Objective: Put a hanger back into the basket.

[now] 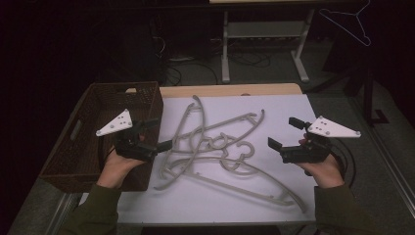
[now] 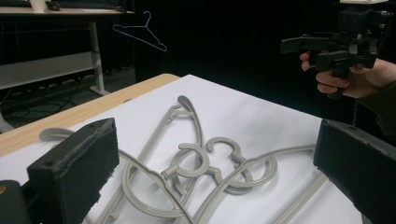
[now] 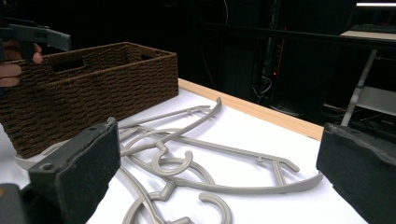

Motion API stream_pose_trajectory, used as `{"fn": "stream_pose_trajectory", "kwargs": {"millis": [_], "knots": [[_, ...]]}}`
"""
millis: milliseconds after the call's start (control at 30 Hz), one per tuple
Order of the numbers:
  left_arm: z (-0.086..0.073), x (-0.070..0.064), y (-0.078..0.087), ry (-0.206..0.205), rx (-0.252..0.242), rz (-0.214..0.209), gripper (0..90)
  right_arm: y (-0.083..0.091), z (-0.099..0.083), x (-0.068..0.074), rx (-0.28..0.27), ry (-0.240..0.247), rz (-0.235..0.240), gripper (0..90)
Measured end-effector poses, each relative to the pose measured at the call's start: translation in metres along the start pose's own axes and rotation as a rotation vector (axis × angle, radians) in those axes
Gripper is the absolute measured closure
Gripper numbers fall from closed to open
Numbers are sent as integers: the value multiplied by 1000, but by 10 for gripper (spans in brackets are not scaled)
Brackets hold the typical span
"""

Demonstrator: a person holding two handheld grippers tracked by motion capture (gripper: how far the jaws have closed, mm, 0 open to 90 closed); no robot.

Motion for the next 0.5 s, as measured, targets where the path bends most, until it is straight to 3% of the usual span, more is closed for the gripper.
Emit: {"fn": "stream_pose_trajectory", "kwargs": {"millis": [233, 500], "knots": [[1, -1, -2, 0, 14, 2, 0, 1, -1, -1, 11, -2, -11, 0], [6, -6, -12, -4, 62, 22, 0, 7, -12, -4, 56, -3, -40, 0]]}}
Point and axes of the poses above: each handheld gripper's, and its own axes: y roughly backward along the jaws, z roughly out of its top, x roughly to its left, the point moved 1 cm from there along -y, roughly forward along the jaws, and after that the axes turned 6 degrees about -z, right-handed, at the moved point
